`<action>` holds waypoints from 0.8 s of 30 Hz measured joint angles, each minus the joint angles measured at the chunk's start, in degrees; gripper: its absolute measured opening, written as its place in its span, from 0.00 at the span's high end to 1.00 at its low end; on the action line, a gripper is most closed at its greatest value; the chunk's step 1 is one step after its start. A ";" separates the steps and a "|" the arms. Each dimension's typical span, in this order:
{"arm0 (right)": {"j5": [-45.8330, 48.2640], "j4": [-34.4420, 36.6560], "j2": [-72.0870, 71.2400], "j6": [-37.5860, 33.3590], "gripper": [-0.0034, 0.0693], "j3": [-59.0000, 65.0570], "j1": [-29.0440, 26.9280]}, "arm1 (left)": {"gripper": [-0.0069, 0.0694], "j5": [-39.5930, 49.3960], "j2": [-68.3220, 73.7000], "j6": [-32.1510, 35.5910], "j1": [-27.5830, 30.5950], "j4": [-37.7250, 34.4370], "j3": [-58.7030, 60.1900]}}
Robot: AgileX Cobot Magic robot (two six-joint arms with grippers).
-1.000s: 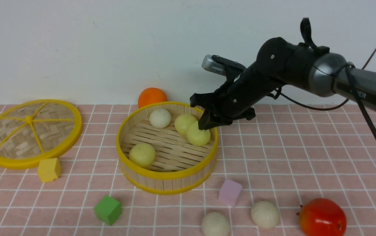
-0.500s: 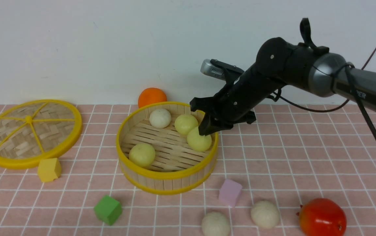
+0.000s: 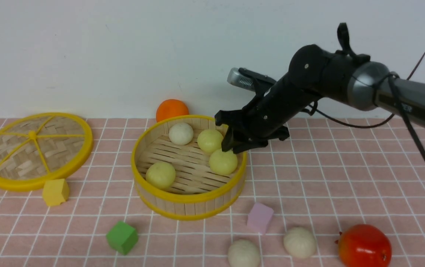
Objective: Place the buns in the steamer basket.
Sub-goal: Use the right arm to put the steamed stuffed bun into the steamer, then use the right arm to grab a steamed stuffed bun
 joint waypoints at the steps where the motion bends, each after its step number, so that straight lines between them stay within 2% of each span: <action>1: 1.60 -0.29 -1.47 -0.96 0.50 0.00 0.00 | 0.67 0.00 0.00 0.00 0.00 0.00 0.00; 6: 11.72 -1.90 -7.58 -1.59 0.44 0.00 0.16 | 0.66 0.00 0.00 0.00 0.00 0.00 0.00; 9: 19.27 -5.66 -11.56 0.48 0.45 0.53 1.42 | 0.65 0.00 0.00 0.00 0.00 0.00 0.00; 11: 20.47 -8.89 -14.60 2.51 0.49 3.69 3.28 | 0.65 0.00 0.00 0.00 0.00 0.00 0.00; 13: 20.35 -9.97 -16.36 2.97 0.52 6.49 4.58 | 0.64 0.00 0.00 0.00 0.00 0.00 0.00; 14: 19.13 -10.86 -18.48 3.41 0.57 10.76 7.07 | 0.64 0.00 0.00 0.00 0.00 0.00 0.00; 17: 15.43 -11.29 -20.70 4.12 0.62 17.55 11.16 | 0.64 0.00 0.00 0.00 0.00 0.00 0.00; 20: 12.74 -12.15 -20.86 6.07 0.64 21.23 14.00 | 0.64 0.00 0.00 0.00 0.00 0.00 0.00; 24: 7.93 -17.20 -19.31 12.64 0.62 25.52 16.80 | 0.64 0.00 0.00 0.00 0.00 0.00 0.00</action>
